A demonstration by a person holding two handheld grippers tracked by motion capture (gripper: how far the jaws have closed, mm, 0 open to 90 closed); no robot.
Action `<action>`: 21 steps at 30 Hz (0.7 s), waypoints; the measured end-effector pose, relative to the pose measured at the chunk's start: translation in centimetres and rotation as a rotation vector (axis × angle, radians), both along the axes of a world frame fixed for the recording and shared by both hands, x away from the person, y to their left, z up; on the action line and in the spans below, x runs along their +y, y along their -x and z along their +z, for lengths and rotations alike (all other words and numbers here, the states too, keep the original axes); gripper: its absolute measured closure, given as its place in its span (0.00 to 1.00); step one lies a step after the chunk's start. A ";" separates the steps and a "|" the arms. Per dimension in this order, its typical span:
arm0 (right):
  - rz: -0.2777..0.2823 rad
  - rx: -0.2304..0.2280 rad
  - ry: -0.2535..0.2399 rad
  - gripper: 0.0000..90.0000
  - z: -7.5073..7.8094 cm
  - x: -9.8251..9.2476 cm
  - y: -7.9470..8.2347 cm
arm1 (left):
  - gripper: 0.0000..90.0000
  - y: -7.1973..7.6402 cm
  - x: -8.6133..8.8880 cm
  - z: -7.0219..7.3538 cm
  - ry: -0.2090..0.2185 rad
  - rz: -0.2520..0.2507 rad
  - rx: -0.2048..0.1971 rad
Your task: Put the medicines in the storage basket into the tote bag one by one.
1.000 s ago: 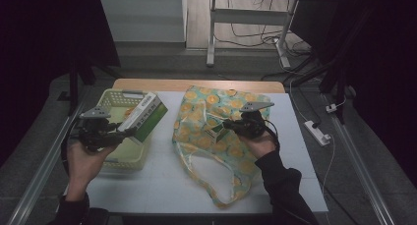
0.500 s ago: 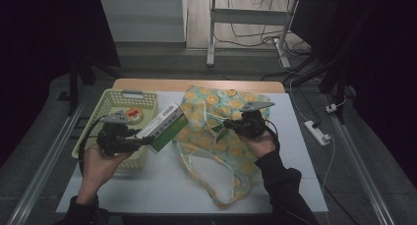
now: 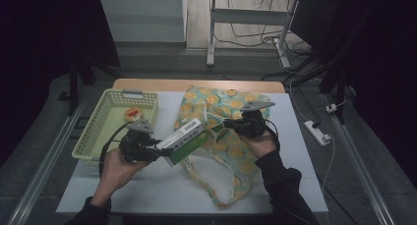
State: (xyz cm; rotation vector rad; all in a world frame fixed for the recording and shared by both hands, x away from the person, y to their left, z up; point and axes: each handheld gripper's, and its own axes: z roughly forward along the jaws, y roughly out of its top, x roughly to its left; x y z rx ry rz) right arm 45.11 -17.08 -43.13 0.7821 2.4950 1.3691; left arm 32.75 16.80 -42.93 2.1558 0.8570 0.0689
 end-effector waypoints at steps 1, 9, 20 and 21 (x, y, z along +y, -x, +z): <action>0.000 0.000 -0.002 0.99 0.0 0.0 0.0 | 0.68 -0.1 -0.2 -0.2 -0.006 -0.009 0.007; 0.006 -0.003 -0.001 0.99 0.0 0.2 0.1 | 0.68 -0.8 -1.9 -1.8 -0.038 -0.017 0.040; 0.009 -0.003 -0.003 0.99 0.0 0.3 0.2 | 0.68 -1.8 -3.5 -3.1 -0.089 -0.008 0.058; 0.009 -0.003 -0.003 0.99 0.0 0.3 0.2 | 0.68 -1.8 -3.6 -3.2 -0.094 -0.007 0.057</action>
